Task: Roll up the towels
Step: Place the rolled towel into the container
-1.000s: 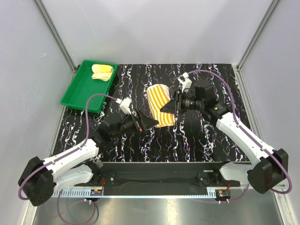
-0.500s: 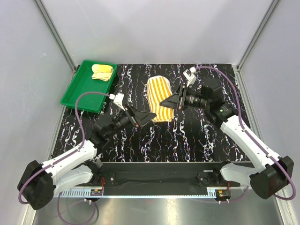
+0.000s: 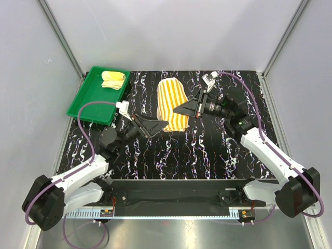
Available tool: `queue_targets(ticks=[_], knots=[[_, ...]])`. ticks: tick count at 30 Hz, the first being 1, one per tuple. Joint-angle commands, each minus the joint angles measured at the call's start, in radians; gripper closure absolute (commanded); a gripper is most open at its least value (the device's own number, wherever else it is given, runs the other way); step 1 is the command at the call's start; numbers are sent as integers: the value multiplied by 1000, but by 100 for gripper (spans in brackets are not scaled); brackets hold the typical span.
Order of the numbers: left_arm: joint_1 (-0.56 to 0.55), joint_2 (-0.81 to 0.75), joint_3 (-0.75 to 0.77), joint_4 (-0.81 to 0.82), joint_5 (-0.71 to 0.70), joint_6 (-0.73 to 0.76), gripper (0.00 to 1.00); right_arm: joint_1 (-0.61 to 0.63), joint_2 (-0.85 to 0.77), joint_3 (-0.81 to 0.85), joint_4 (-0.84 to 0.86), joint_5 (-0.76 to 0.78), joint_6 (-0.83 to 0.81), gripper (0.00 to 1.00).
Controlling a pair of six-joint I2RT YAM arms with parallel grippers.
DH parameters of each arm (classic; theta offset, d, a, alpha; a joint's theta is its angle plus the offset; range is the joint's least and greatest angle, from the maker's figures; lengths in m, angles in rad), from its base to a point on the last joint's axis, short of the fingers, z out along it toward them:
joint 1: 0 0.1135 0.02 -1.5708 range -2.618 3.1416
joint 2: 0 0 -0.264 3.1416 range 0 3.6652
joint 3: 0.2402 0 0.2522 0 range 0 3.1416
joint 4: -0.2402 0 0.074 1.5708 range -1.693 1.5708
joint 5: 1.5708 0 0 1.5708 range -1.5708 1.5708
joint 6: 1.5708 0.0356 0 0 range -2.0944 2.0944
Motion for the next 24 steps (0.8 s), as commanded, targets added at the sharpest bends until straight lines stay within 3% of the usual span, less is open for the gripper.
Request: queue_targets(ticks=[1, 4, 8, 17, 24], knots=[[41, 44, -6, -32, -64, 24, 1, 26, -19, 24, 175, -190, 135, 79], [42, 39, 11, -28, -52, 33, 1, 39, -10, 35, 34, -158, 55, 79], [42, -2, 59, -144, -60, 76, 1, 69, 13, 64, -162, -79, -75, 81], [42, -62, 140, -256, -63, 104, 1, 89, 51, 68, -221, -30, -149, 81], [54, -59, 146, -212, -41, 35, 1, 97, 35, 64, -274, -19, -200, 81]])
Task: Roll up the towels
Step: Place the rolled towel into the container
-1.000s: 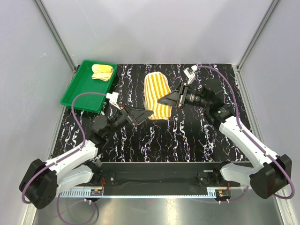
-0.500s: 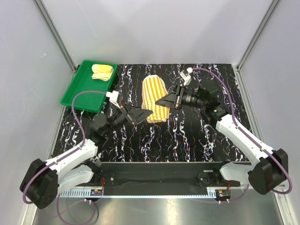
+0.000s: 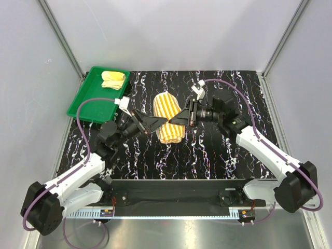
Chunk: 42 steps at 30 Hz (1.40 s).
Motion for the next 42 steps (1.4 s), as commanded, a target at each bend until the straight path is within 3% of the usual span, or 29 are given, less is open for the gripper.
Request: queue_targets(ticks=[1, 11, 14, 15, 20, 22, 24, 25, 29, 35, 42], knots=[[23, -9, 45, 72, -50, -40, 1, 31, -28, 42, -35, -56, -52, 81], [29, 35, 77, 99, -3, -55, 2, 62, -26, 67, -113, 19, -124, 81], [29, 68, 79, 132, 31, -71, 23, 76, -17, 79, -116, 39, -131, 81], [29, 77, 79, 136, 36, -71, 38, 78, -14, 80, -120, 42, -133, 81], [29, 65, 82, 84, 28, -54, 83, 81, -17, 93, -147, 74, -154, 79], [29, 45, 90, 11, 4, -26, 100, 81, -23, 105, -184, 100, -177, 75], [29, 22, 97, -29, -24, 3, 100, 81, -32, 116, -236, 125, -194, 63], [29, 13, 97, -58, -33, 11, 100, 81, -37, 123, -257, 137, -205, 46], [48, -18, 120, -137, -52, 47, 100, 81, -69, 186, -400, 229, -277, 18], [123, -35, 159, -218, -44, 64, 100, 79, -117, 269, -586, 423, -326, 10], [271, -27, 143, -141, 31, -1, 100, 79, -144, 234, -584, 453, -305, 9]])
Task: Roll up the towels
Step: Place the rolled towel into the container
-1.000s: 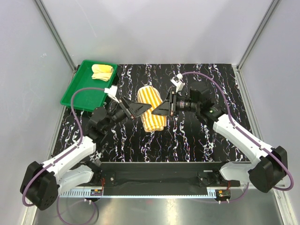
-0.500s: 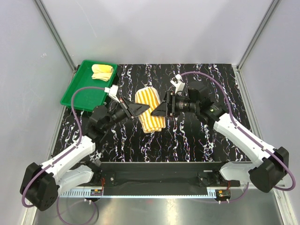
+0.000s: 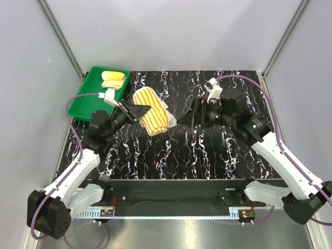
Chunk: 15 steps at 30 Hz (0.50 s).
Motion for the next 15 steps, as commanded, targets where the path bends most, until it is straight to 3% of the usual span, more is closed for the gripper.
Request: queue_targets(ticks=[1, 6, 13, 15], knots=[[84, -21, 41, 112, 62, -41, 100, 7, -10, -6, -25, 56, -11, 9], [317, -30, 105, -33, 90, 17, 100, 7, -14, -11, -39, 67, -17, 9], [570, 57, 269, -423, 32, 188, 100, 7, -19, -31, -42, 65, -26, 8], [642, 97, 265, -414, 42, 192, 100, 7, -17, -37, -32, 59, -28, 8]])
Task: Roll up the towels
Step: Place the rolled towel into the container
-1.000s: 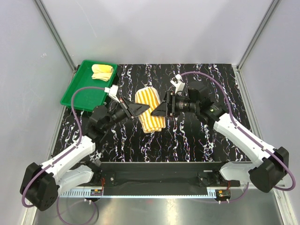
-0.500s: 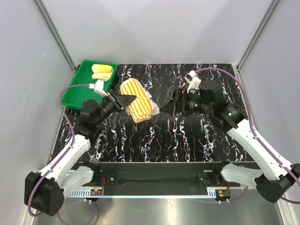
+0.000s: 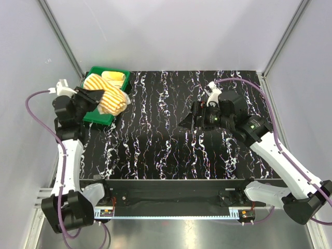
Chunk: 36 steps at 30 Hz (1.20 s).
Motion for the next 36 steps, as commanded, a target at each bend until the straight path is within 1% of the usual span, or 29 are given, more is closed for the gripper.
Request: queue_targets(ticks=[1, 5, 8, 10, 15, 18, 21, 24, 26, 30, 32, 33, 34, 36], knots=[[87, 52, 32, -77, -5, 66, 100, 6, -15, -15, 19, 1, -21, 8], [135, 156, 84, -106, -49, 110, 100, 6, -9, -34, 34, -14, -18, 8], [144, 228, 135, -121, -83, 136, 100, 6, -10, -47, 40, -21, -18, 8], [146, 273, 184, -170, -145, 158, 100, 6, -10, -53, 39, -24, -18, 8], [186, 312, 225, -175, -167, 178, 100, 6, 1, -75, 57, -39, -18, 8], [204, 321, 257, -242, -215, 210, 100, 6, 19, -87, 69, -51, -15, 8], [218, 364, 329, -331, -215, 241, 100, 5, 36, -84, 75, -62, -16, 8], [218, 416, 369, -390, -227, 270, 100, 6, 47, -87, 83, -60, -19, 8], [221, 431, 365, -390, -235, 268, 100, 6, 51, -87, 88, -62, -21, 8], [220, 476, 340, -322, -221, 244, 100, 6, 65, -92, 97, -68, -21, 8], [220, 537, 351, -318, -206, 232, 100, 6, 74, -95, 95, -67, -25, 8], [220, 560, 362, -304, -175, 226, 100, 6, 76, -95, 92, -61, -30, 8], [218, 606, 369, -299, -167, 219, 100, 6, 79, -96, 91, -57, -33, 8], [213, 644, 398, -289, -164, 204, 100, 6, 83, -98, 88, -51, -41, 8]])
